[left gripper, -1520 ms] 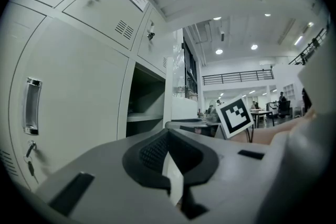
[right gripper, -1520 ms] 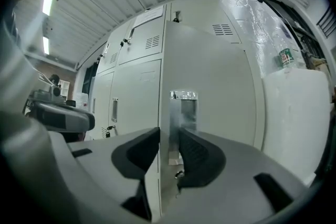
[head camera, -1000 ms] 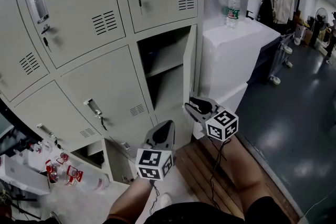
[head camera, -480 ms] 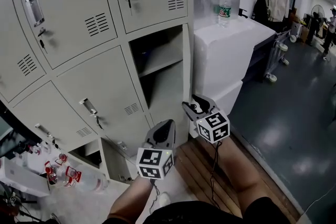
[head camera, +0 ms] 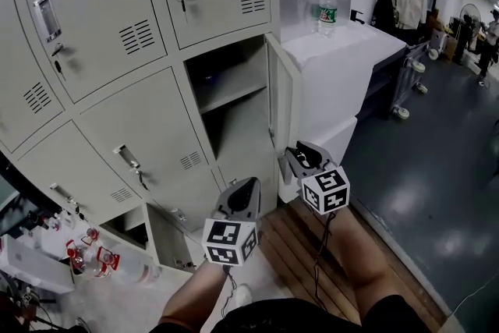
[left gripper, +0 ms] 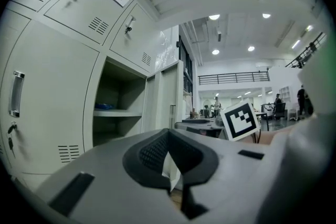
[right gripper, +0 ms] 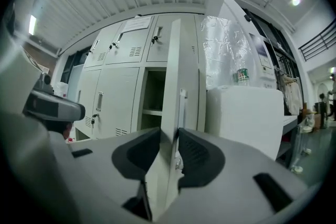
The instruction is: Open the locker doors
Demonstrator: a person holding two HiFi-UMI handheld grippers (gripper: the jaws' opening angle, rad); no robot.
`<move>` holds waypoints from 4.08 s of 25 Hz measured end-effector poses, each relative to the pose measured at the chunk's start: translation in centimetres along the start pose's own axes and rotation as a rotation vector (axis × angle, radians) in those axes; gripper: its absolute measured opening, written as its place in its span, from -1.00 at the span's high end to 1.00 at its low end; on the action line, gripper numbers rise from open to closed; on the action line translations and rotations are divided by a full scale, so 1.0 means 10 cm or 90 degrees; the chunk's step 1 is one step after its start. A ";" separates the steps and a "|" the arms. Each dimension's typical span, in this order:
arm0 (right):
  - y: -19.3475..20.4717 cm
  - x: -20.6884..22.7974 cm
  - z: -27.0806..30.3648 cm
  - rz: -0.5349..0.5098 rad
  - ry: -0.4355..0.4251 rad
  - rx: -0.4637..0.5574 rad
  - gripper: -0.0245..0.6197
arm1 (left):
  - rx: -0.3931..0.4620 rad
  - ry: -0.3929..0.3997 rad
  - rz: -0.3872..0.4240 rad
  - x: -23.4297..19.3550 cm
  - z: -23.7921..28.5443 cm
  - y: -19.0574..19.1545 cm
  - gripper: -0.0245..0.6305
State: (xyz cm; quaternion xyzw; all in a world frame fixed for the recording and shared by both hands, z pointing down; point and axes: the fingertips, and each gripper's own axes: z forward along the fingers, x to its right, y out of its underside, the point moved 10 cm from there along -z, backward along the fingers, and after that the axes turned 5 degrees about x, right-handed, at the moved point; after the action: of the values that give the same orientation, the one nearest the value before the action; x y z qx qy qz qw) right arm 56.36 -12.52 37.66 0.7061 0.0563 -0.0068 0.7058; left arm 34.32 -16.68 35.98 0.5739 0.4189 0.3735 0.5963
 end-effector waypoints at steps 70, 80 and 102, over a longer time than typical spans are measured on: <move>-0.75 -4.42 0.29 0.035 -0.390 0.047 0.92 | 0.042 -0.430 -0.013 -1.20 -4.12 -0.17 0.92; -0.88 -5.35 0.42 0.030 -0.399 0.051 0.92 | 0.043 -0.428 -0.009 -1.64 -4.85 -0.21 0.92; -0.86 -6.19 1.13 0.060 -0.421 0.038 0.91 | 0.053 -0.466 -0.013 -2.23 -5.39 -0.14 0.93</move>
State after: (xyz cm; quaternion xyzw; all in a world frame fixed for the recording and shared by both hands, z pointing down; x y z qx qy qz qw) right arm -5.13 -28.18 34.62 0.6877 -0.2085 -0.2048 0.6646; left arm -24.01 -17.42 36.67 0.6890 0.1984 0.1202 0.6867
